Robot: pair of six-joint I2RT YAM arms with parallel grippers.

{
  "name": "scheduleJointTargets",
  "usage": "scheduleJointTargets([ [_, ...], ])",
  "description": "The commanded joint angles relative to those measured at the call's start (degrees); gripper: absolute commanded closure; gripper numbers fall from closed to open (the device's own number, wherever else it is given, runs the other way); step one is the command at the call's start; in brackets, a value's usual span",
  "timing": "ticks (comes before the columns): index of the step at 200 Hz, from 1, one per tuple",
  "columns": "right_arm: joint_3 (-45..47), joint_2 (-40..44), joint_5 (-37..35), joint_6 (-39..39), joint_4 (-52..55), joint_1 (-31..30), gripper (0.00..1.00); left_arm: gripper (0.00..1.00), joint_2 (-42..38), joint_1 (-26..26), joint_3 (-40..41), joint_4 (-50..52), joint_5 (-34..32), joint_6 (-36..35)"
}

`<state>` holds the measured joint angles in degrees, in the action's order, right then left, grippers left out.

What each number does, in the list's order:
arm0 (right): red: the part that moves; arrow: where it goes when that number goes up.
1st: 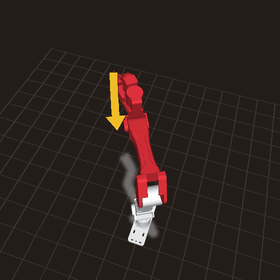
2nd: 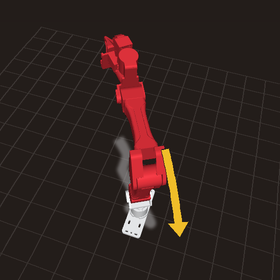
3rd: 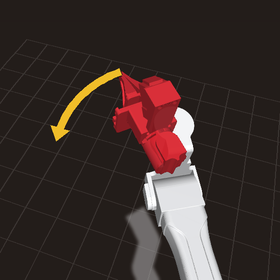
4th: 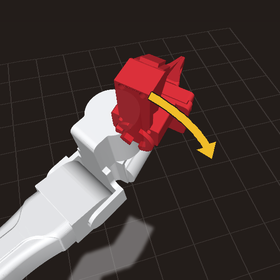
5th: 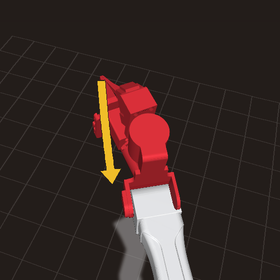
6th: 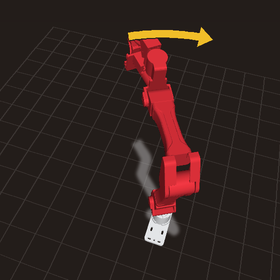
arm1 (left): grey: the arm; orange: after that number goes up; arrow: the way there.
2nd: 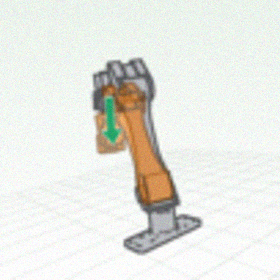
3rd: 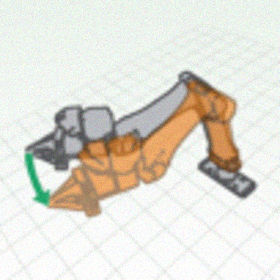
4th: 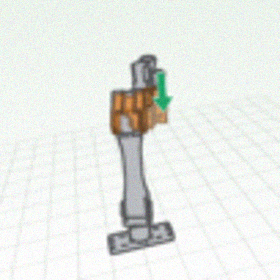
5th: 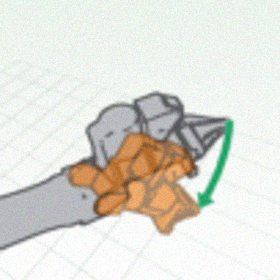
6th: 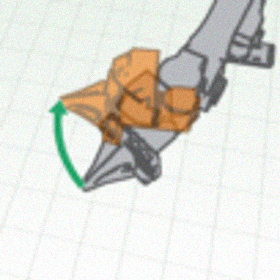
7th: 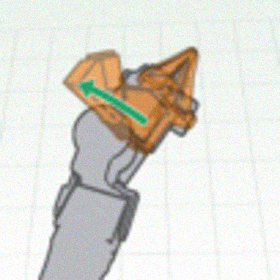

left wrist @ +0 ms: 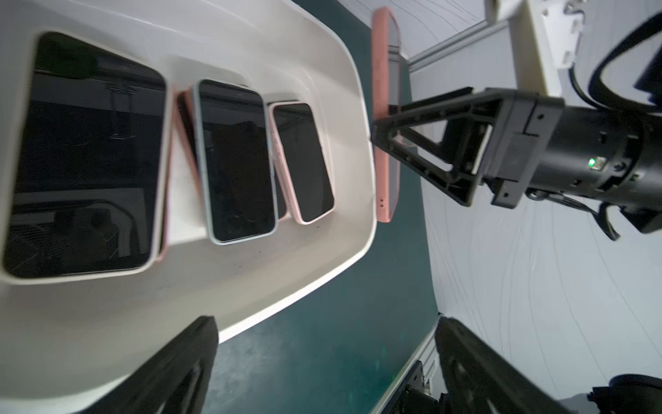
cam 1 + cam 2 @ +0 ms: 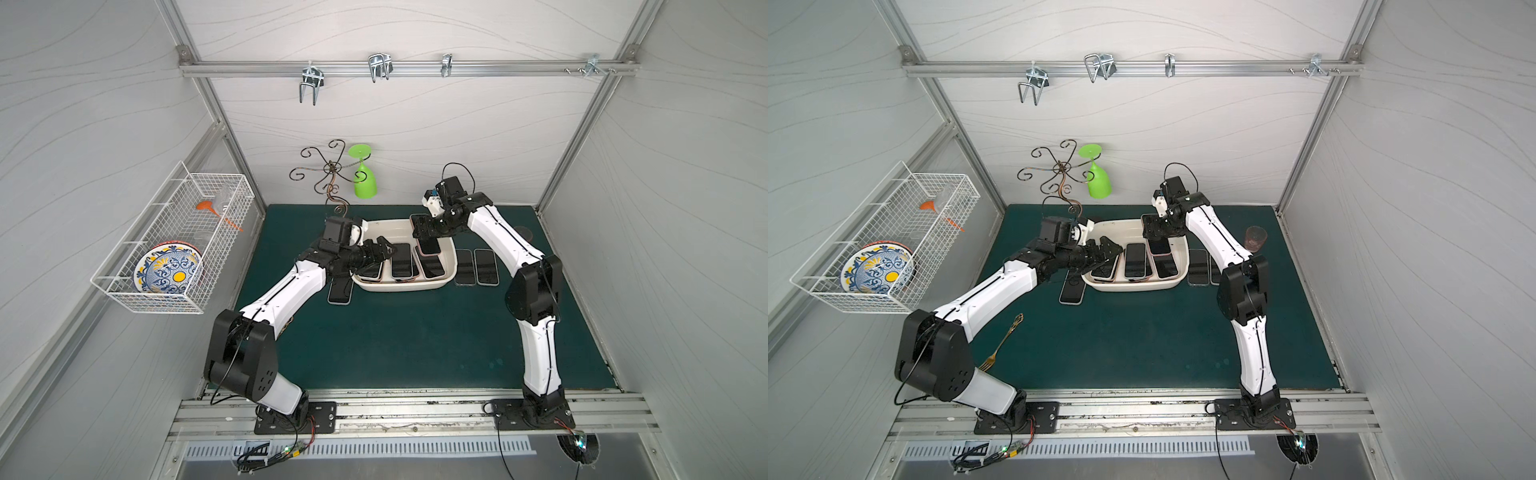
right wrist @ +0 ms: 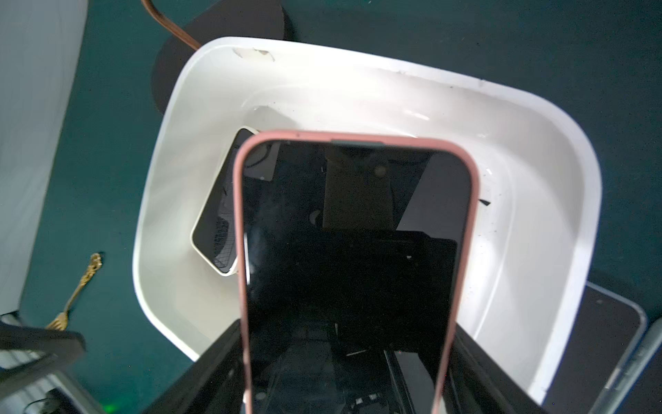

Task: Take the phone out of the storage box
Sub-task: Pick up the phone from the storage box.

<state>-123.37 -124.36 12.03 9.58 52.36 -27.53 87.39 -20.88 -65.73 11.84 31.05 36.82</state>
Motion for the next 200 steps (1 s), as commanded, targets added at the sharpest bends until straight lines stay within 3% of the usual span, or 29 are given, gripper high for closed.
scheduleJointTargets([
  [1, -0.61, 4.08, 5.11, 3.21, 1.27, -0.91, 1.00, 0.01, 0.59, -3.61, 0.35, -13.34, -0.65, 4.89],
  [40, 2.36, 6.72, 6.24, 5.43, 0.65, -2.22, 1.00, 0.06, 4.98, -8.14, -1.93, -13.74, -4.16, 4.68],
  [133, 6.63, 9.66, 10.17, 7.12, 0.91, -3.60, 1.00, 0.21, 7.97, -9.29, -3.96, -13.16, -8.28, 3.81],
  [200, 6.92, 9.22, 12.25, 8.87, -0.26, -4.04, 1.00, 0.58, 9.08, -10.03, -4.22, -13.64, -7.69, 4.66],
])
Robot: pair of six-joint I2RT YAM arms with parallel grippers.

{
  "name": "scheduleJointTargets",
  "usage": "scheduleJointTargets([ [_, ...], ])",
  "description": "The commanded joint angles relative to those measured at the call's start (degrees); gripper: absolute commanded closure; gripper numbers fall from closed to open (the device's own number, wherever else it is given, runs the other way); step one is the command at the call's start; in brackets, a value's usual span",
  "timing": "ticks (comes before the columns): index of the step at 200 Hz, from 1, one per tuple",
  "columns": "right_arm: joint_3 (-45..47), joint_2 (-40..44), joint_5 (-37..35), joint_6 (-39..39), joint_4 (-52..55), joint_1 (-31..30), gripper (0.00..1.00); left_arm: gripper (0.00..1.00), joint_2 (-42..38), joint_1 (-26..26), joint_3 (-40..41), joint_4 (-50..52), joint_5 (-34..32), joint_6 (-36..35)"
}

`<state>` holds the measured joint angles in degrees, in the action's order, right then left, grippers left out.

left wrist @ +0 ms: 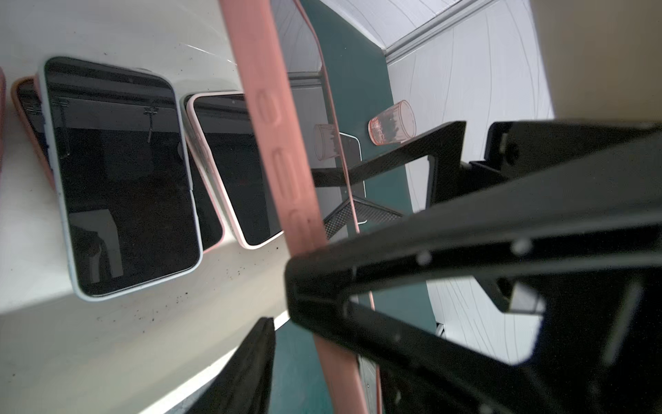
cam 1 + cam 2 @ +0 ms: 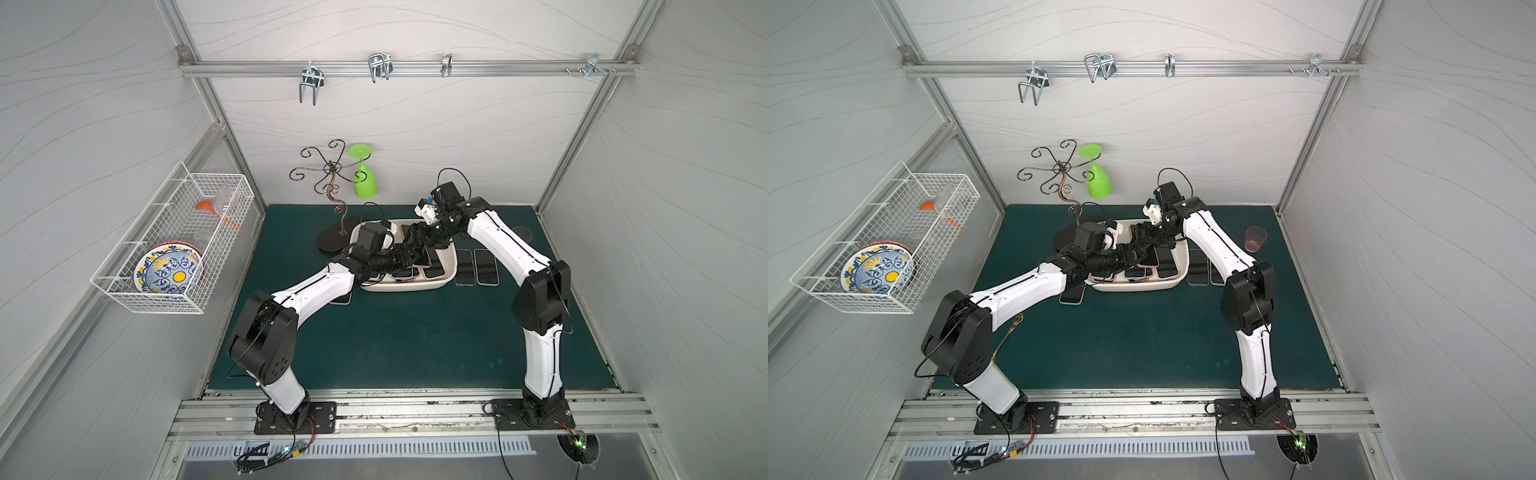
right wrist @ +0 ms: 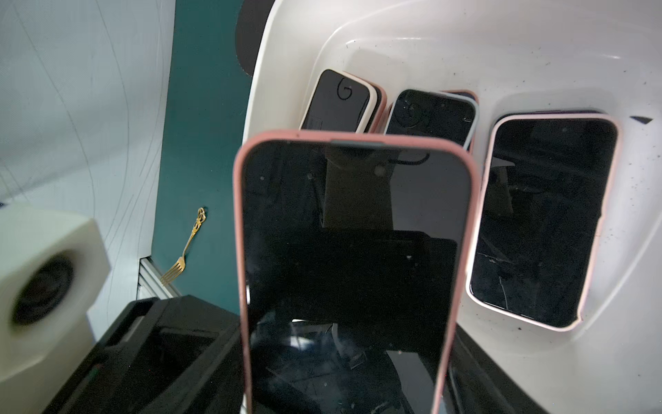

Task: Take the phone out of the storage box
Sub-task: Pick up the phone from the storage box, then place the phone at the center of the board.

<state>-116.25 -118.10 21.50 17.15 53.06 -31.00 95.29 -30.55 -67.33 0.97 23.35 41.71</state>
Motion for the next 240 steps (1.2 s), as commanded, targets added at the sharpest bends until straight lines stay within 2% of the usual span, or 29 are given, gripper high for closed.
scheduleJointTargets([
  [1, -0.21, 2.97, 2.91, 1.31, -1.00, -0.60, 1.00, 0.58, 1.16, -0.34, -2.63, -2.75, 0.01, -0.28],
  [14, -0.04, 2.97, 3.60, 1.54, -1.23, -0.60, 1.00, 0.61, 1.16, -0.33, -2.77, -2.61, -0.06, -0.16],
  [44, 0.87, 3.09, 4.51, 1.63, -1.30, -0.57, 1.00, 0.78, 0.57, -0.32, -3.08, -1.90, -0.14, -0.21],
  [64, 2.41, 3.81, 6.75, 2.13, -2.95, -0.28, 1.00, 0.85, -0.29, -0.32, -3.28, -1.77, 0.02, -0.30],
  [77, 3.18, 4.14, 9.18, 2.29, -3.94, -0.11, 0.86, 0.90, -0.70, -0.32, -3.46, -1.76, 0.53, -0.03],
  [89, 3.86, 4.54, 10.46, 2.36, -4.69, 0.11, 0.53, 0.94, -1.33, -0.33, -3.60, -1.55, 0.83, -0.06],
  [110, 4.81, 5.22, 12.53, 2.46, -5.57, 0.87, 0.28, 0.95, -3.16, -0.25, -3.54, -1.03, 1.32, -0.21],
  [113, 5.00, 5.44, 12.76, 2.51, -5.78, 0.98, 0.21, 0.95, -3.44, -0.26, -3.45, -0.84, 1.34, -0.31],
  [114, 5.09, 5.54, 12.84, 2.51, -5.82, 1.17, 0.15, 0.95, -3.53, -0.28, -3.43, -0.77, 1.39, -0.36],
  [124, 5.78, 6.29, 13.66, 2.81, -6.46, 1.97, 0.02, 0.95, -4.71, -0.07, -3.34, 0.27, 1.75, -0.98],
  [156, 9.60, 10.67, 16.96, 4.77, -10.60, 7.17, 0.01, 0.98, -9.83, 2.29, -1.66, 4.98, 3.66, -4.82],
  [185, 11.07, 13.69, 18.71, 4.29, -10.48, 10.88, 0.01, 0.98, -14.42, 7.55, -0.33, 12.07, 8.55, -10.53],
  [214, 14.51, 17.08, 19.23, 2.26, -10.08, 11.94, 0.01, 0.95, -21.10, 14.25, -0.28, 27.99, 6.49, -25.21],
  [240, 18.59, 18.80, 20.34, 0.96, -11.03, 11.84, 0.01, 0.95, -24.89, 23.44, -1.47, 36.57, 8.50, -32.13],
])
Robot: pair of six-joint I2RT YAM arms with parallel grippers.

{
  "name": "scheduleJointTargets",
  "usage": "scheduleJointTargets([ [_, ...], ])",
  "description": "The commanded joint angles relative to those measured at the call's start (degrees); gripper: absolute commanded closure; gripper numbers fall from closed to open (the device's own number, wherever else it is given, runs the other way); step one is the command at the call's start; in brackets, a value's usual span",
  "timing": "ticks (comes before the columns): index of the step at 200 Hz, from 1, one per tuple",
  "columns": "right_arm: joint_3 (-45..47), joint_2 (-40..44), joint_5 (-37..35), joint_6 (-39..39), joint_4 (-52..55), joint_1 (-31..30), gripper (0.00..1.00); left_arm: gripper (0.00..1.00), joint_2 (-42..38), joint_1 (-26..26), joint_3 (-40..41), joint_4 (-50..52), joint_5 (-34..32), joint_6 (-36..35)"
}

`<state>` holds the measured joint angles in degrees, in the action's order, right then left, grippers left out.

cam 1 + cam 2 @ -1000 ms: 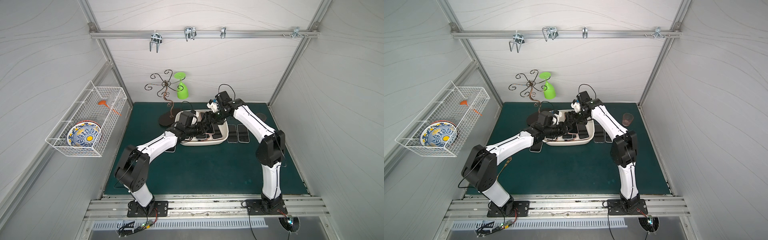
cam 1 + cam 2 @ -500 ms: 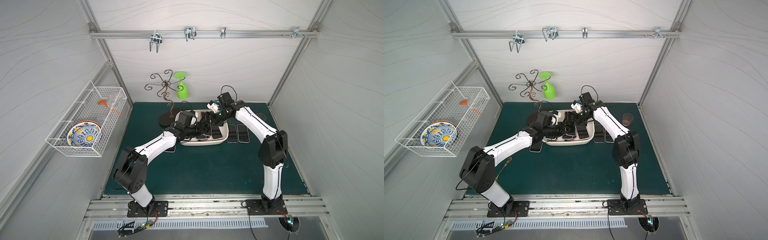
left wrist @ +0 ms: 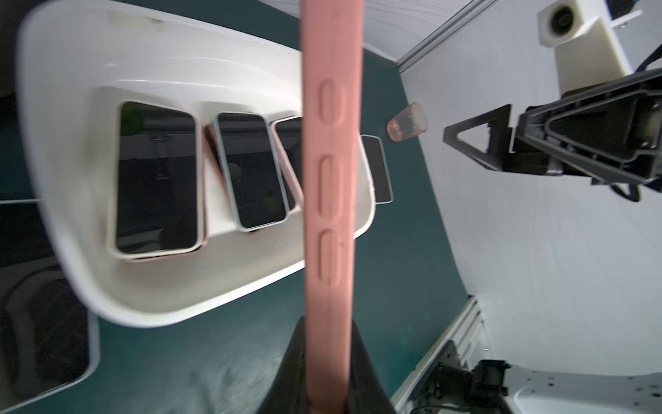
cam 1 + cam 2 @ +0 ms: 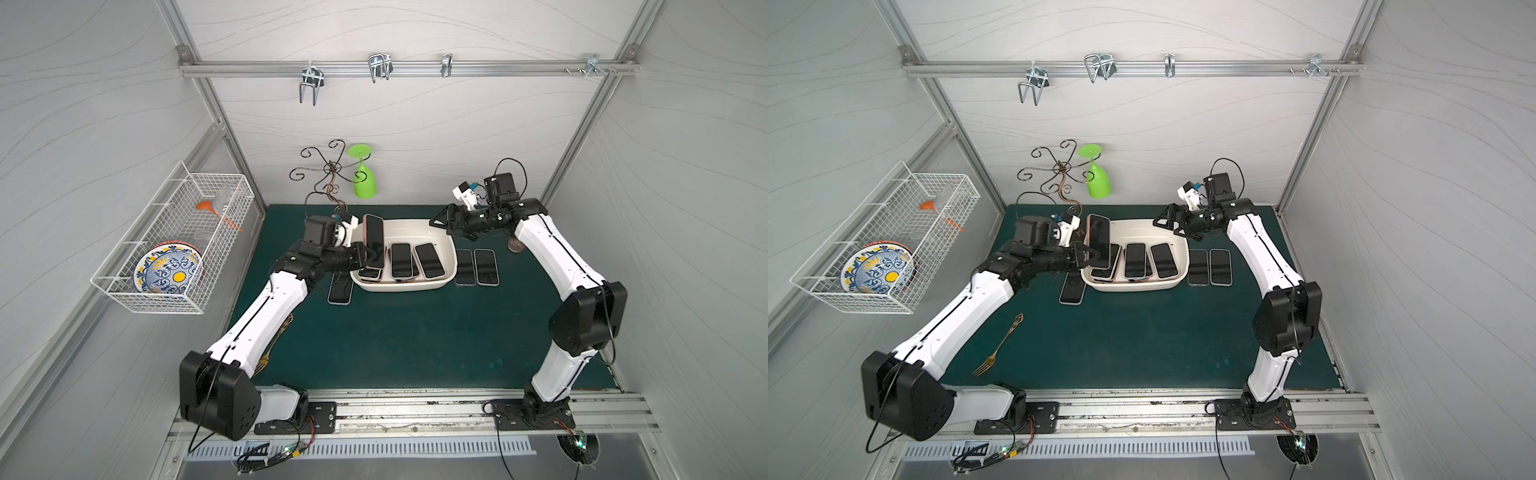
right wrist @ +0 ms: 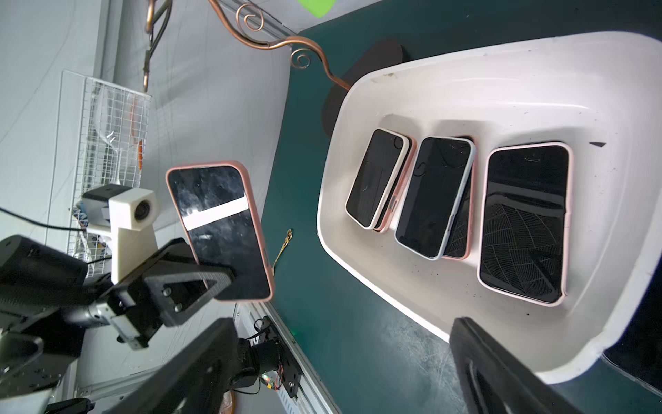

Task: Take the phone out of the storage box
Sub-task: Place the phone at the center of the board.

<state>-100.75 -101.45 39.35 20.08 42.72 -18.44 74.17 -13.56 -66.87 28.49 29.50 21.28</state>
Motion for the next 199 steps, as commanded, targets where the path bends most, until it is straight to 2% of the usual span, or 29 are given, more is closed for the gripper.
scheduleJointTargets([
  [1, 3.32, 2.18, 2.57, -1.93, -0.79, -0.72, 0.01, 0.95, -3.86, 6.76, -2.07, 9.40, 2.25, -12.00],
  [18, 6.32, 2.95, 4.49, -1.79, -2.51, -0.83, 0.01, 0.96, -3.75, 9.78, -4.67, 15.08, -0.41, -18.46],
  [52, 10.27, 4.02, 6.20, -3.46, -3.02, -0.85, 0.01, 0.99, 0.92, 10.43, -8.13, 20.53, -12.04, -26.08],
  [97, 13.53, 4.86, 8.43, -6.40, -3.34, -0.90, 0.01, 1.00, 7.62, 12.22, -8.89, 23.58, -26.44, -29.36],
  [142, 15.45, 2.54, 11.42, -5.77, -6.97, -0.86, 0.01, 1.00, 11.58, 14.44, -4.55, 18.35, -25.72, -26.86],
  [199, 17.38, 1.43, 10.54, -6.53, -7.55, -1.06, 0.01, 1.00, 19.69, 15.24, -2.63, 13.12, -23.44, -25.44],
])
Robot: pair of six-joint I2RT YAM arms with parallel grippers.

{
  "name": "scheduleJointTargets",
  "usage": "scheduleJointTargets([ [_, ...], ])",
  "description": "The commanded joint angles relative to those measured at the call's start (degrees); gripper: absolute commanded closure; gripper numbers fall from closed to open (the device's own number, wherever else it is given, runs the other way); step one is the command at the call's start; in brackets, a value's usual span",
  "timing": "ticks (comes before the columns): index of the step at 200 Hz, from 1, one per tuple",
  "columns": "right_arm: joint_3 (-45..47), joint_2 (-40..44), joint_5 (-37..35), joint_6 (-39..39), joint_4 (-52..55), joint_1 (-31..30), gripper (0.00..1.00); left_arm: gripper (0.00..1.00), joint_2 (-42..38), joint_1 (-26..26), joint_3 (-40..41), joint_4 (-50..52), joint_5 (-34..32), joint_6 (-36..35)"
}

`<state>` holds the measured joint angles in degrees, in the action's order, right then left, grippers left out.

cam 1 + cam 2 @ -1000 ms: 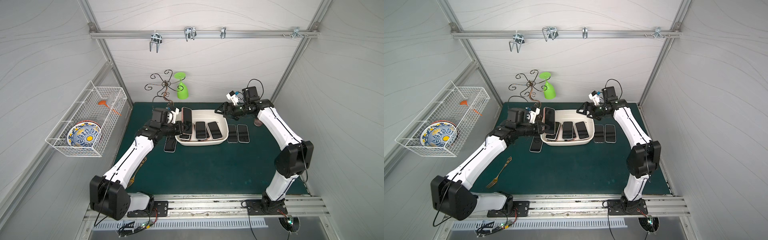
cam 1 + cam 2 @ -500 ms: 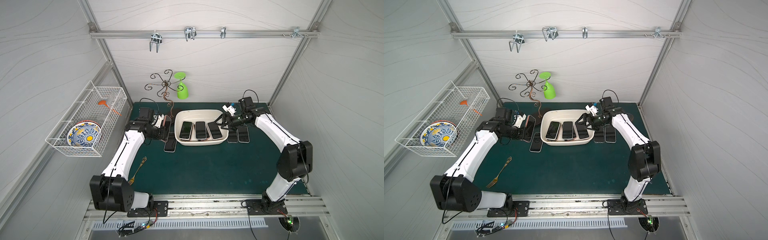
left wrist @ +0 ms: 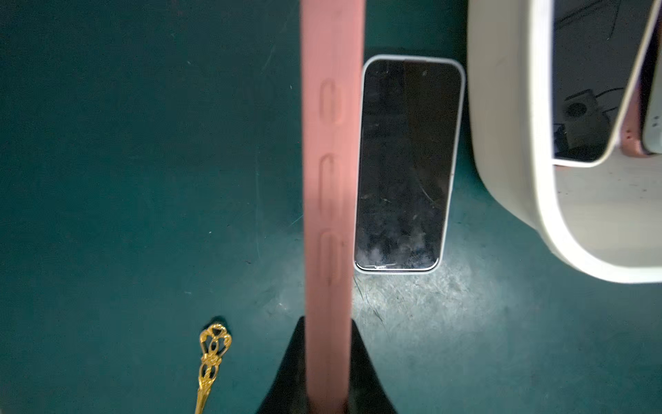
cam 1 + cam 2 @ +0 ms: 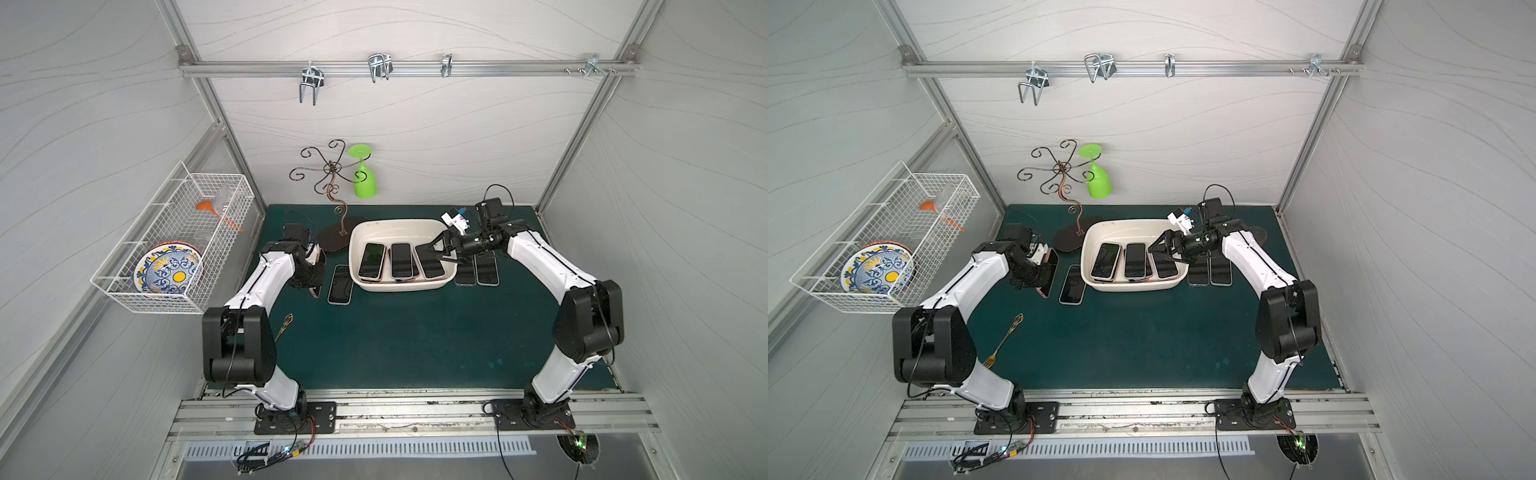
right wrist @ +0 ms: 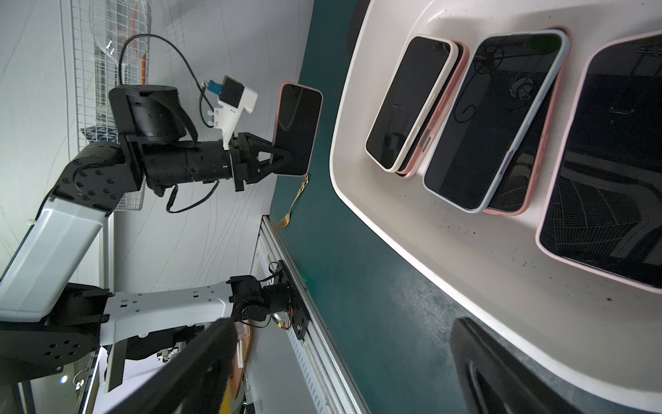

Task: Take the phone out of the storage box
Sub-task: Place the phone at the center of the board.

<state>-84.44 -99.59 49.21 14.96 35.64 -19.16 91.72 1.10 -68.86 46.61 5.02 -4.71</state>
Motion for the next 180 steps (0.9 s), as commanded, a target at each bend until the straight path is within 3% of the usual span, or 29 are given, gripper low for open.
scheduleJointTargets([
  [1, 1.14, -0.43, 0.56, -1.42, -0.48, -0.30, 0.02, 1.00, 2.28, 0.57, -0.65, -4.97, 1.04, 0.52],
  [180, 1.92, -3.24, -4.04, -4.01, 2.22, -2.41, 0.01, 1.00, 10.13, 2.32, 1.11, -8.65, 7.82, -0.27],
])
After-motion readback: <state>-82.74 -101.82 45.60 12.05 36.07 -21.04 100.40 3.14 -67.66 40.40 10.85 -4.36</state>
